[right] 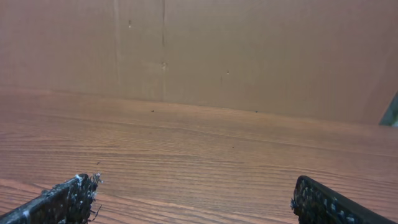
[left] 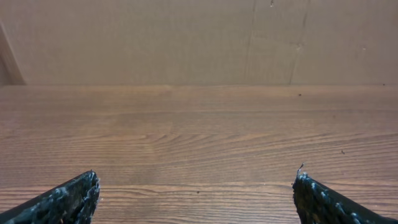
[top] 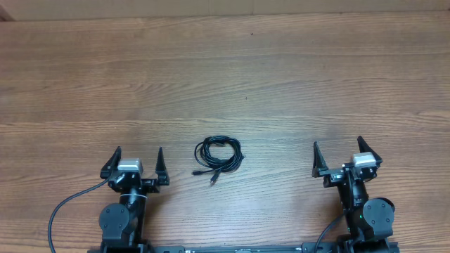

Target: Untangle cables

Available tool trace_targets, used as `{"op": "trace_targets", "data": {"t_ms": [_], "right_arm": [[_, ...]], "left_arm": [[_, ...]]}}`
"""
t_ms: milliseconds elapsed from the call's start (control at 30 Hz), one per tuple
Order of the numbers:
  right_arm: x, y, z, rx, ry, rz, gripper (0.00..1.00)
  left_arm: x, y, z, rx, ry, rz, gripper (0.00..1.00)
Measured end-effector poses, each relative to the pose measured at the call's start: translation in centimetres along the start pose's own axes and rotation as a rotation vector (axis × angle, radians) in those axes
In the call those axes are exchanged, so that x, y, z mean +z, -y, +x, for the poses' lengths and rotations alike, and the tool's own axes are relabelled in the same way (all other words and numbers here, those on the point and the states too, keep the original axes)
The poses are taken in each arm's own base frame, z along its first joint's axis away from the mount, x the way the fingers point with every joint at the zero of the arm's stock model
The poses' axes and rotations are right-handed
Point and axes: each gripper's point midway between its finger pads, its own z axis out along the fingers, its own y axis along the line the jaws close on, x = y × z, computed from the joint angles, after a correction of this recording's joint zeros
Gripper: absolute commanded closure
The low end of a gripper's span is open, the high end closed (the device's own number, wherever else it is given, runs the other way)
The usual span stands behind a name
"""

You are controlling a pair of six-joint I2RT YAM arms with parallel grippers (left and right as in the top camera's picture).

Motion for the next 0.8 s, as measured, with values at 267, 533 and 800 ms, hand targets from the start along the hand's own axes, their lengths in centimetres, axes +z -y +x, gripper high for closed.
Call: {"op": "trace_targets", "data": {"t_ms": [267,533,800], "right_arm": [[0.0,0.0,0.0,0.0,0.0,0.0,0.0],[0.0,0.0,0.0,0.0,0.0,-0.001,0.0],[0.0,0.0,0.0,0.0,0.0,-0.001,0.0]], "left_arm": [[0.0,-0.1,0.0,0.004,0.0,-0.003,0.0],[0.0,0.1,-0.1,0.004,0.003,0.008,0.0],[-0.2,2.3,-0.1,-0.001,0.005,0.132,0.0]]}}
